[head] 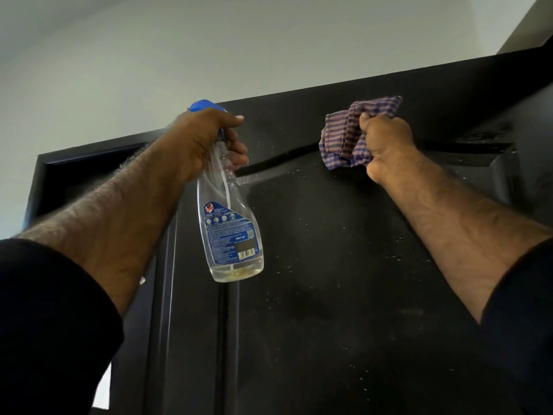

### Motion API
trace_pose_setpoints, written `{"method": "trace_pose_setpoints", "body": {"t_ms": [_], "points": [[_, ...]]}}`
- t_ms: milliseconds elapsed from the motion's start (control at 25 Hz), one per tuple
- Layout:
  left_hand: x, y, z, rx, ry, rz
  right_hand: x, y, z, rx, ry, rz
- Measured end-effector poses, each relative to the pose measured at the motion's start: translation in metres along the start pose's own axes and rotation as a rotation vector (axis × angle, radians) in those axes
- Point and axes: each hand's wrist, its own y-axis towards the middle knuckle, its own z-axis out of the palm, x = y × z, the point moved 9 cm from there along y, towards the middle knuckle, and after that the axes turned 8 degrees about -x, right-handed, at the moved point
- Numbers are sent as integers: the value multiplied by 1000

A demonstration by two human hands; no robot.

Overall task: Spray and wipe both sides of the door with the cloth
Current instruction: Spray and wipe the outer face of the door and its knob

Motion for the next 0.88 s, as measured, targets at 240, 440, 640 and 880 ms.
{"method": "trace_pose_setpoints", "body": {"t_ms": [240, 440, 640, 880], "points": [[17, 11, -62, -99, 94, -15, -24, -15, 32, 0, -9, 26], [31, 13, -79, -49, 43, -71, -40, -22, 43, -36, -46, 64], [31, 3, -10, 80, 27, -95, -19, -15, -8, -138, -51, 70], [27, -24, 122, 241, -91, -137, 97, 10, -167, -595, -277, -350]]}}
